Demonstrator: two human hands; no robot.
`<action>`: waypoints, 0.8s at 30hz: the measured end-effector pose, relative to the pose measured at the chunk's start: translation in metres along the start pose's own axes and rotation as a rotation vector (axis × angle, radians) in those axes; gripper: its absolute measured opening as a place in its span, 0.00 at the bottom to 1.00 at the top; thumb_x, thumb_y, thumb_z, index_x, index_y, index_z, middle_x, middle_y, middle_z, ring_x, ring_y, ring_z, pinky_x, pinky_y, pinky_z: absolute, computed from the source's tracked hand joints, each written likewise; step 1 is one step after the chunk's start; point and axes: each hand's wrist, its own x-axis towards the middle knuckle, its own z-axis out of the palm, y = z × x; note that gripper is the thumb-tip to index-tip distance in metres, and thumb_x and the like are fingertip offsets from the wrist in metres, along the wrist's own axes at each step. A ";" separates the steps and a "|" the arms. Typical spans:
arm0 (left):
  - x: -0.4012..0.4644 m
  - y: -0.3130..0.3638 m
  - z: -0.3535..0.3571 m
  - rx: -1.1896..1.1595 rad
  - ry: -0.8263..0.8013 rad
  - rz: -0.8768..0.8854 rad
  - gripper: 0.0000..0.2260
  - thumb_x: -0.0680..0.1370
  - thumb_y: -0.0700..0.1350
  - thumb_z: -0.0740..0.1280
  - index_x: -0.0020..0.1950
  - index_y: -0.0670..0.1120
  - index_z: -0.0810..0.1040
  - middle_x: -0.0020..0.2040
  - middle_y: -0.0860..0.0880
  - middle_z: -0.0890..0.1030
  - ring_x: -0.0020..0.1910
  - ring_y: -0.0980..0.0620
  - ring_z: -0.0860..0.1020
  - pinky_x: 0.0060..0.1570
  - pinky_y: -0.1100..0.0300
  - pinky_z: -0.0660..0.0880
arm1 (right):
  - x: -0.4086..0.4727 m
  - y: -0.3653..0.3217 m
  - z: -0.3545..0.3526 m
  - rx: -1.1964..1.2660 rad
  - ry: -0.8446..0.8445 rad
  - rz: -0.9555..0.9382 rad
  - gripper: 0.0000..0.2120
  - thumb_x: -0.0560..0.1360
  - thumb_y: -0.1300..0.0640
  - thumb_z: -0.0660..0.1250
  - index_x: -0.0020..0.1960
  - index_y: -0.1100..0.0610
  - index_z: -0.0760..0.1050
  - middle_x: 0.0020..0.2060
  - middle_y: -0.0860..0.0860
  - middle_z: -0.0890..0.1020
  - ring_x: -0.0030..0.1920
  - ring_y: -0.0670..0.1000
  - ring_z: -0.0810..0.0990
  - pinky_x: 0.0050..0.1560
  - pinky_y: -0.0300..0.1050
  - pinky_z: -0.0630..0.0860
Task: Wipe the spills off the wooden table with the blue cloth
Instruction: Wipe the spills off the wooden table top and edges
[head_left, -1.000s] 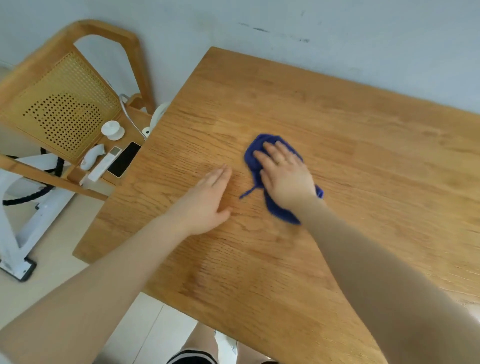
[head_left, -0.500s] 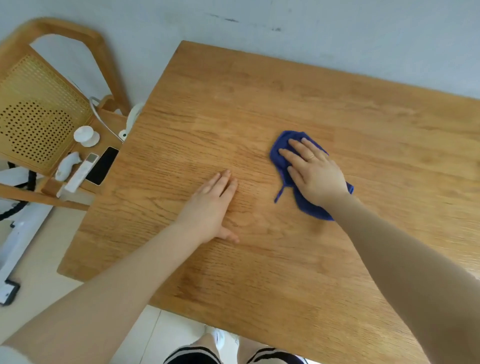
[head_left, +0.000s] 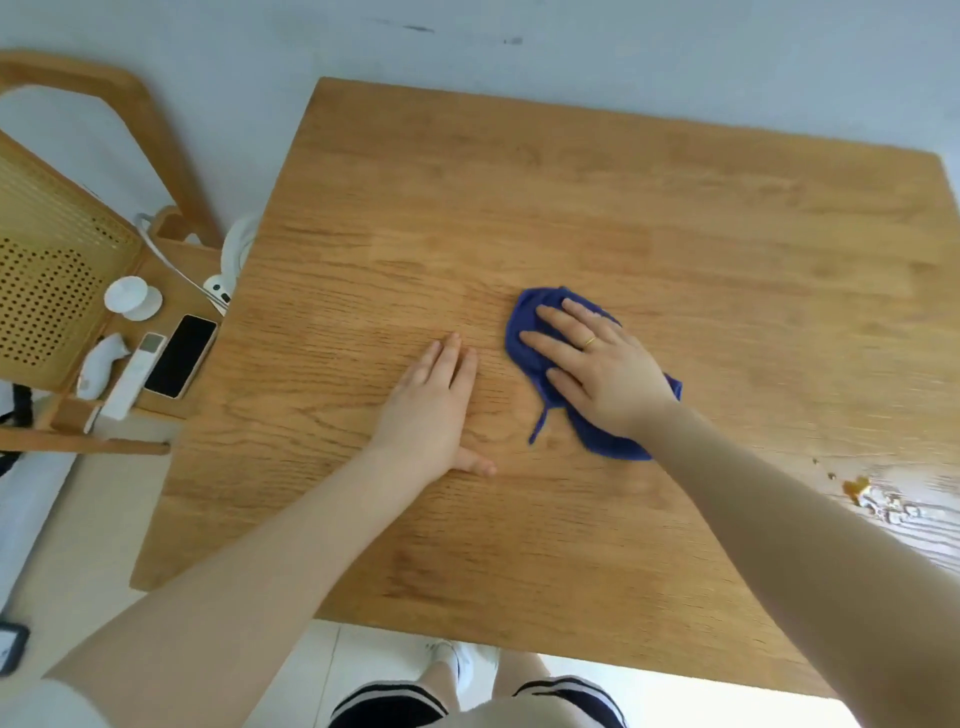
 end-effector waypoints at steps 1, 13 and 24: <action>0.001 -0.001 0.001 0.000 0.003 0.004 0.57 0.63 0.66 0.71 0.76 0.45 0.39 0.77 0.46 0.37 0.76 0.47 0.40 0.74 0.53 0.45 | 0.009 0.010 -0.003 0.004 0.029 0.109 0.21 0.77 0.49 0.51 0.68 0.51 0.69 0.69 0.54 0.69 0.70 0.59 0.64 0.65 0.57 0.65; 0.000 -0.010 0.006 -0.034 0.047 0.063 0.56 0.63 0.68 0.69 0.77 0.47 0.39 0.77 0.47 0.37 0.76 0.48 0.40 0.74 0.54 0.44 | -0.020 -0.046 0.009 -0.037 0.066 0.311 0.25 0.77 0.43 0.51 0.71 0.50 0.64 0.72 0.53 0.63 0.73 0.56 0.57 0.69 0.52 0.59; 0.002 -0.012 0.011 -0.037 0.061 0.077 0.56 0.63 0.68 0.70 0.76 0.47 0.38 0.77 0.47 0.37 0.76 0.48 0.39 0.73 0.54 0.43 | 0.032 0.011 0.002 -0.005 0.126 0.522 0.20 0.80 0.49 0.51 0.71 0.50 0.63 0.73 0.51 0.62 0.74 0.54 0.55 0.69 0.52 0.57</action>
